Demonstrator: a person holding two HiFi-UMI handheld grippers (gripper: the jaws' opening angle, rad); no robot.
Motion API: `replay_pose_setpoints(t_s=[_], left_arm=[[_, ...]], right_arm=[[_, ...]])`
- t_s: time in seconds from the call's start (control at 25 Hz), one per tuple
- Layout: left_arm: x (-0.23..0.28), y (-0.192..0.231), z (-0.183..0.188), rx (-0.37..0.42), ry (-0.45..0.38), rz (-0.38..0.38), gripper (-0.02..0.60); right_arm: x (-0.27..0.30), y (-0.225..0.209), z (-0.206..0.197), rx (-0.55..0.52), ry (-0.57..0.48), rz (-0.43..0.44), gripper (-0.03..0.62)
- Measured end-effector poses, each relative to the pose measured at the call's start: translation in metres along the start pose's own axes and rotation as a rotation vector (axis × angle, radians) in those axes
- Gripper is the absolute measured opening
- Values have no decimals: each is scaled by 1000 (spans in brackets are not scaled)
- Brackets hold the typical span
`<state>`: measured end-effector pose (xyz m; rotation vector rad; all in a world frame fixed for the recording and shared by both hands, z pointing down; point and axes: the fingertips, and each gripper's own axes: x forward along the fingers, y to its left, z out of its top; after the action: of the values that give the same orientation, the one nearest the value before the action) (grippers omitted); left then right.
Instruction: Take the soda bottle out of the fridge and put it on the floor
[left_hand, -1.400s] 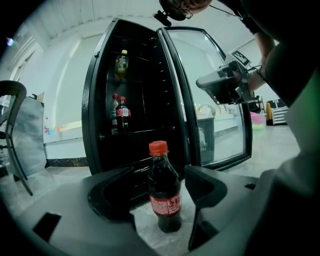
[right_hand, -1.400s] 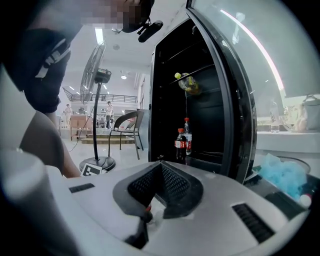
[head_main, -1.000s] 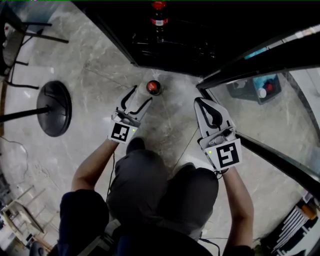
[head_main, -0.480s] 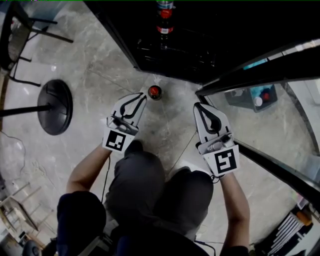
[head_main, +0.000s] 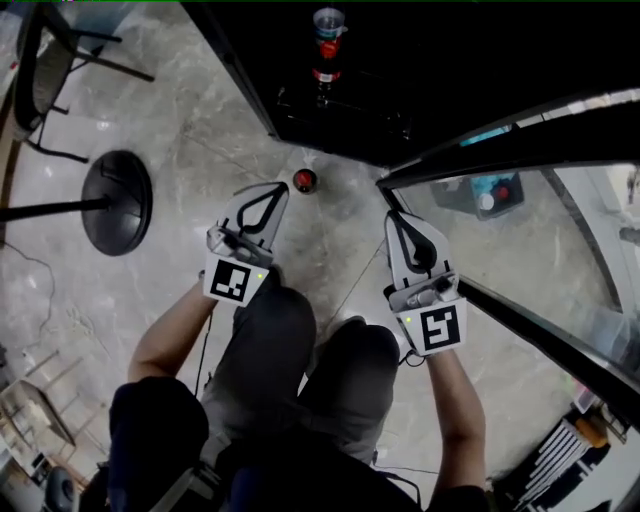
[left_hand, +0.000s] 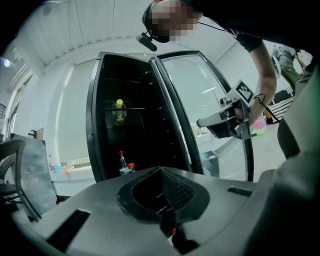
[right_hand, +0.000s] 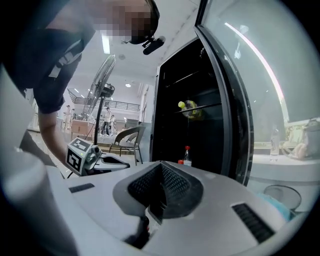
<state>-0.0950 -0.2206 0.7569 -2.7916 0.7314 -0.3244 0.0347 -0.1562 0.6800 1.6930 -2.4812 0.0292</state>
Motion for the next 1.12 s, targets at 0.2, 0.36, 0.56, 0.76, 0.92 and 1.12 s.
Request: replay_pose_setpoints(t_s=[0.2, 0.36, 0.56, 0.76, 0.92, 1.12], left_arm=[[-18, 16, 84, -24, -13, -6, 23], [-32, 32, 166, -53, -33, -1, 23], [-46, 54, 263, -82, -40, 41, 23], [-70, 88, 362, -212, -79, 133, 23], [-89, 110, 433, -201, -73, 159, 23], [-106, 124, 510, -198, -74, 150, 23]], right_arm=[[-16, 5, 76, 19, -7, -31, 18], [-34, 8, 149, 33, -10, -58, 18], [-56, 5, 236, 77, 1, -91, 18], [-77, 4, 336, 94, -17, -148, 18], [-95, 1, 405, 110, -8, -175, 18], [-121, -7, 489, 139, -17, -208, 18]])
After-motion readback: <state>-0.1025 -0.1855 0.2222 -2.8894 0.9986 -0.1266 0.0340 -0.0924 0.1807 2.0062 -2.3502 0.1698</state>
